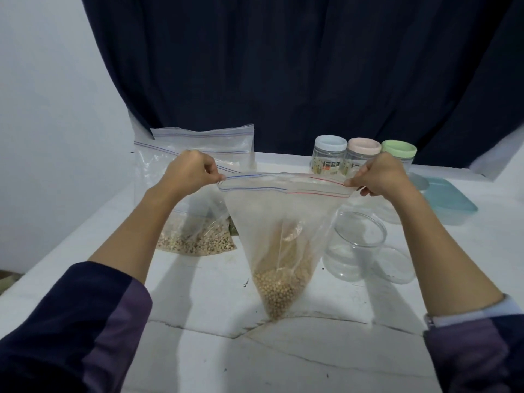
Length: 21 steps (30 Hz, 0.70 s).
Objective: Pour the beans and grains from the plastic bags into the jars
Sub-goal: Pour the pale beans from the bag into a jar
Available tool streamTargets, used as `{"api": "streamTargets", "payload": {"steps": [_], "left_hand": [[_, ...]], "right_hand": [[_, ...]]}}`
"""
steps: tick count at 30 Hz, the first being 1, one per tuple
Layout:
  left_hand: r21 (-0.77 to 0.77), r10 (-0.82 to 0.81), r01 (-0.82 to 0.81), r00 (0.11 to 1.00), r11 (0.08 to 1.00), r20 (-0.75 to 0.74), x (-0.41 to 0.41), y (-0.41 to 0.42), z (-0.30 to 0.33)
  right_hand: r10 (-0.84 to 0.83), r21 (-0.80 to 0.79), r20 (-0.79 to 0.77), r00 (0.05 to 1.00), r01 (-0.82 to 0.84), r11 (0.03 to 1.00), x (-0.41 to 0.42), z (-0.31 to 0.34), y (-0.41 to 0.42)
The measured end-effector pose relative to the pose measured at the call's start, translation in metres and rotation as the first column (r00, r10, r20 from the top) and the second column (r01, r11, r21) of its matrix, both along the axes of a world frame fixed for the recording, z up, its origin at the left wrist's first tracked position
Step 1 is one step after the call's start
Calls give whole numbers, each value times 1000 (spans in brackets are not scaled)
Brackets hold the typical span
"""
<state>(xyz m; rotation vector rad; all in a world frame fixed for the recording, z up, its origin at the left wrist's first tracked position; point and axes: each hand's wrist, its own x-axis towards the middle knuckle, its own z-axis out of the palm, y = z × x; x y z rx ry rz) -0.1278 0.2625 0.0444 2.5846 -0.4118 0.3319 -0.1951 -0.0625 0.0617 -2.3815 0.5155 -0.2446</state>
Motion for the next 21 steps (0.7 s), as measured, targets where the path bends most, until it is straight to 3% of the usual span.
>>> {"api": "streamTargets", "payload": {"steps": [5, 13, 17, 21], "left_hand": [[-132, -114, 96, 985, 987, -133, 2, -8, 5], [-19, -33, 31, 982, 999, -185, 7, -25, 19], [-85, -95, 79, 972, 993, -216, 8, -22, 25], [42, -131, 143, 968, 989, -214, 12, -32, 40]], "right_hand": [[21, -17, 24, 1000, -21, 1000, 1, 0, 3], [47, -38, 92, 995, -44, 998, 6, 4, 11], [30, -52, 111, 993, -24, 998, 7, 4, 13], [132, -140, 240, 962, -101, 985, 5, 8, 20]]}}
